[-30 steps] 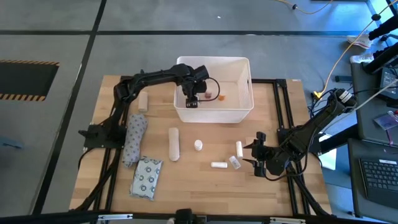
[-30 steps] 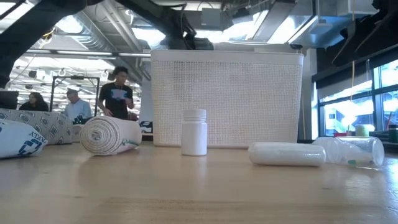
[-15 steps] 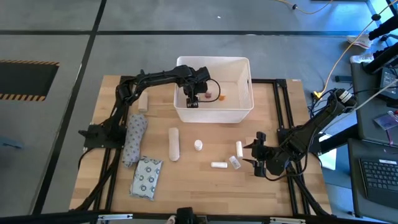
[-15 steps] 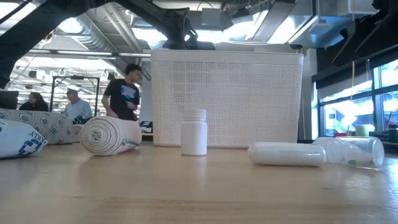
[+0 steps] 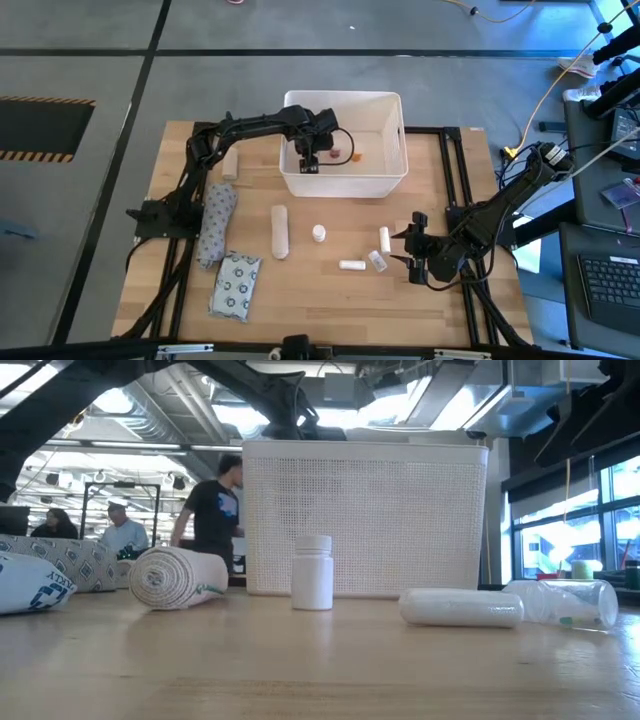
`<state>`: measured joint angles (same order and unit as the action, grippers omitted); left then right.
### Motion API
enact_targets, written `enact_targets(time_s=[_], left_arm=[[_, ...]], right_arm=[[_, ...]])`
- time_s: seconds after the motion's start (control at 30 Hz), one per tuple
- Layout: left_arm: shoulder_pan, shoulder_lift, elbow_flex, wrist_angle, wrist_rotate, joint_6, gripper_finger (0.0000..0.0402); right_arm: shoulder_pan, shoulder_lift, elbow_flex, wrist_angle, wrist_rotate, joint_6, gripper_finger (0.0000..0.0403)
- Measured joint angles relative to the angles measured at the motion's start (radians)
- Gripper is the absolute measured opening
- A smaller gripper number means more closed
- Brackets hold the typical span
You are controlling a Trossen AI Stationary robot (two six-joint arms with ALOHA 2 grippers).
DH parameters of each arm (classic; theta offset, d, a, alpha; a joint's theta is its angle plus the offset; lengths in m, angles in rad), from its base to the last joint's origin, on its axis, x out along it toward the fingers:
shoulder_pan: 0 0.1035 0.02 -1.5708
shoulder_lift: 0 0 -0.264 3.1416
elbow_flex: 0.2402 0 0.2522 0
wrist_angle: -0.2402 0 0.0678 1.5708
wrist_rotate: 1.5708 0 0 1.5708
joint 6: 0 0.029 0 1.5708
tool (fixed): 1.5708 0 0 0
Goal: Pick & place medical supplies in basket/bin
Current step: Put the white medicine bottle into the white bin, then put the top white rolled gauze into the white bin
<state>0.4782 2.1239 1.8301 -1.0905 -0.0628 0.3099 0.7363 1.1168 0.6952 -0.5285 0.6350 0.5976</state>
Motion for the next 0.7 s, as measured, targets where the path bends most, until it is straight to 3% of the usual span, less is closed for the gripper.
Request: enact_targets(time_s=[0.23, 0.53, 0.7], left_arm=[[-0.005, 0.0, 0.017, -0.054, -0.001, -0.015, 0.0258], [-0.015, -0.003, 0.217, -0.128, 0.004, -0.036, 0.026], [-0.014, -0.003, 0.33, -0.128, 0.004, -0.038, 0.0262]], right_arm=[[0.0, 0.0, 0.0, 0.0, 0.0, 0.0, 0.0243], [0.0, 0.0, 0.0, 0.0, 0.0, 0.006, 0.0243], [0.0, 0.0, 0.0, 0.002, 0.0, 0.086, 0.0243]])
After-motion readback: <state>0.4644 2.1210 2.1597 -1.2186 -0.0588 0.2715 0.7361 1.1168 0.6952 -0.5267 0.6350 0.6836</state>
